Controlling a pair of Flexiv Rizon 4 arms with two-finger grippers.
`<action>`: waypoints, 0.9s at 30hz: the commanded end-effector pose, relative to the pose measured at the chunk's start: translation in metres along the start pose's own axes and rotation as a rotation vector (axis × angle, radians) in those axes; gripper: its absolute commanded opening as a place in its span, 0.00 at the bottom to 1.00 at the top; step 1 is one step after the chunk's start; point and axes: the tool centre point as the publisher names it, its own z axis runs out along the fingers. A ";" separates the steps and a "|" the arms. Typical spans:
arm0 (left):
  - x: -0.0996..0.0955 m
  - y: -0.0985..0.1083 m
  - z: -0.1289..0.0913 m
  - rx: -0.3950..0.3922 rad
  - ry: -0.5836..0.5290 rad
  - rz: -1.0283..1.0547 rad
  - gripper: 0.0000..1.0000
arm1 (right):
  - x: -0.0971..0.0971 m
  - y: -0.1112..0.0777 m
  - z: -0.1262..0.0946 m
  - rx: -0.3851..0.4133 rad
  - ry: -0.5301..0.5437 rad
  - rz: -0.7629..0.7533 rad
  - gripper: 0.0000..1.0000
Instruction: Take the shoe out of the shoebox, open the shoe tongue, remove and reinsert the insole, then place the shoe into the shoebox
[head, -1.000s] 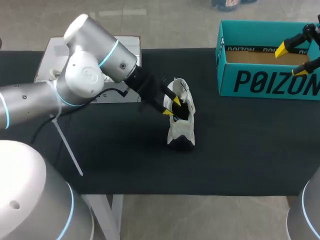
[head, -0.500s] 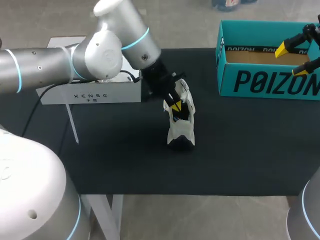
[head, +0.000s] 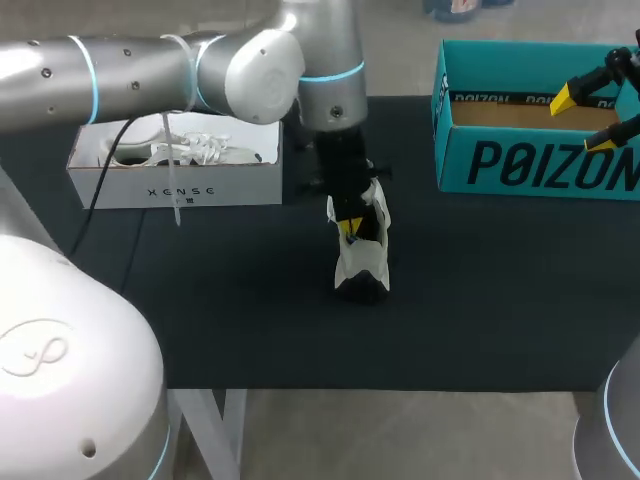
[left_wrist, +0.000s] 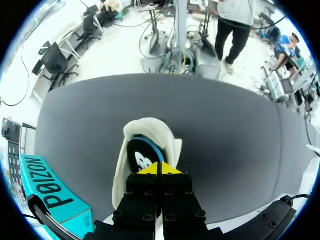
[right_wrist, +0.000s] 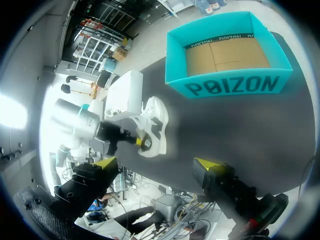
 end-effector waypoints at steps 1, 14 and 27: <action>-0.004 0.010 0.014 0.018 0.180 -0.004 0.00 | 0.000 -0.001 0.000 -0.001 -0.002 0.002 1.00; -0.007 0.012 0.044 0.054 0.135 -0.035 0.00 | 0.000 -0.001 0.000 -0.001 -0.002 0.002 1.00; -0.010 0.007 0.059 -0.004 0.042 -0.024 0.00 | 0.000 -0.001 0.000 -0.001 -0.002 0.002 1.00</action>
